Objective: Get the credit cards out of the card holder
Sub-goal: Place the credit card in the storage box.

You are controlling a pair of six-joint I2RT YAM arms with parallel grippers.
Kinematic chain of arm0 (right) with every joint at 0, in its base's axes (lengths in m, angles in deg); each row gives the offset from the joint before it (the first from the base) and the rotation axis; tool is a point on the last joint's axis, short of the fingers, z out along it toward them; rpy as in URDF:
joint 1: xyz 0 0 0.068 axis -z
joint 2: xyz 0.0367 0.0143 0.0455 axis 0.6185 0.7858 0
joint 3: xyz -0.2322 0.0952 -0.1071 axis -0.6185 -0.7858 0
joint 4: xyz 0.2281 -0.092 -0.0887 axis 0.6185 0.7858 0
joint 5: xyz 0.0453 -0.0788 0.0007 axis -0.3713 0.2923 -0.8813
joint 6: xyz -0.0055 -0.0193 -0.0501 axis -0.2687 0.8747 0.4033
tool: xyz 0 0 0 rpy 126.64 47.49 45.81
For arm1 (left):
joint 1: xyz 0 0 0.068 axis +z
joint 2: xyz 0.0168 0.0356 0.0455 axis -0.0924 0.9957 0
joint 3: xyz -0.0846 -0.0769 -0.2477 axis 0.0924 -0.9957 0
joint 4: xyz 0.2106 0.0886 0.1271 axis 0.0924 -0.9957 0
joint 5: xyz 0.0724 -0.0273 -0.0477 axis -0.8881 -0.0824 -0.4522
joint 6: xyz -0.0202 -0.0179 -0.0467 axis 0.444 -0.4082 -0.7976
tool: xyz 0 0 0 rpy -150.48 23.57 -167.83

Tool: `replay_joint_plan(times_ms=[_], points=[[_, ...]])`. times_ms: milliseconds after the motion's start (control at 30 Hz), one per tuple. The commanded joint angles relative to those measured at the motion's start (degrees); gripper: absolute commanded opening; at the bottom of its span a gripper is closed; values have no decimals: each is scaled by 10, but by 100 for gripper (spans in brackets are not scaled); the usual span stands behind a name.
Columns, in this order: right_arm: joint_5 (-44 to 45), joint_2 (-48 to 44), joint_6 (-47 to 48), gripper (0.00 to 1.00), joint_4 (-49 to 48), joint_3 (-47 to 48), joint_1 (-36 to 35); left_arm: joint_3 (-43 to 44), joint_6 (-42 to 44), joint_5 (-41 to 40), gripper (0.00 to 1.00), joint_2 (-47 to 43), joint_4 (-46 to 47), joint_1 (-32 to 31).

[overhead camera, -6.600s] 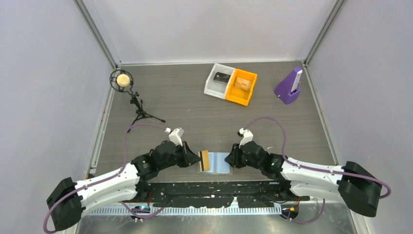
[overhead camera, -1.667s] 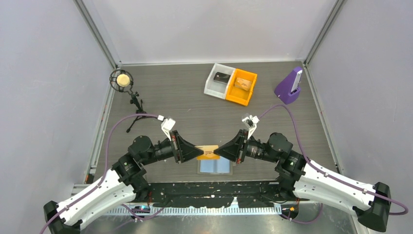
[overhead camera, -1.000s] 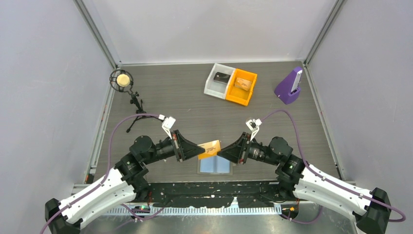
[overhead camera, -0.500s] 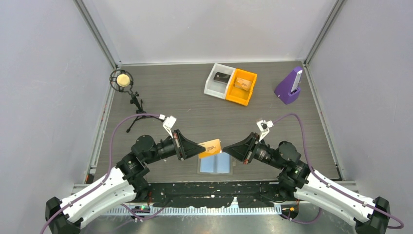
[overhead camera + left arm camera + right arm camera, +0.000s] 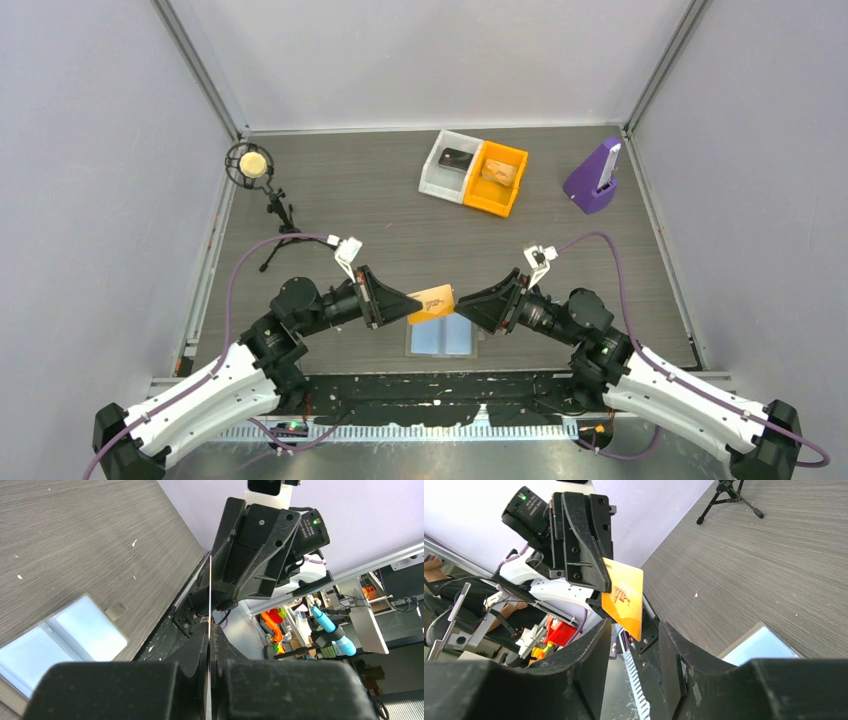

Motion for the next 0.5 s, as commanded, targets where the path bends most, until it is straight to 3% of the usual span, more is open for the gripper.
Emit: replay_joint_plan(times_ms=[0, 100, 233, 333, 400, 467], points=[[-21, 33, -3, 46, -51, 10, 2, 1, -9, 2, 0, -2, 48, 3], [-26, 51, -15, 41, -79, 3, 2, 0, -14, 5, 0, 0, 54, 3], [-26, 51, -16, 10, -100, -3, 3, -4, -14, 2, 0, -1, 54, 3], [-21, 39, -19, 5, -110, -10, 3, -8, -13, -2, 2, 0, 50, 3], [-13, 26, -17, 5, -103, -10, 3, -5, -5, -7, 15, -1, 37, 3], [2, 16, -5, 5, -78, 1, 3, 5, 12, -14, 40, -2, 1, 4]])
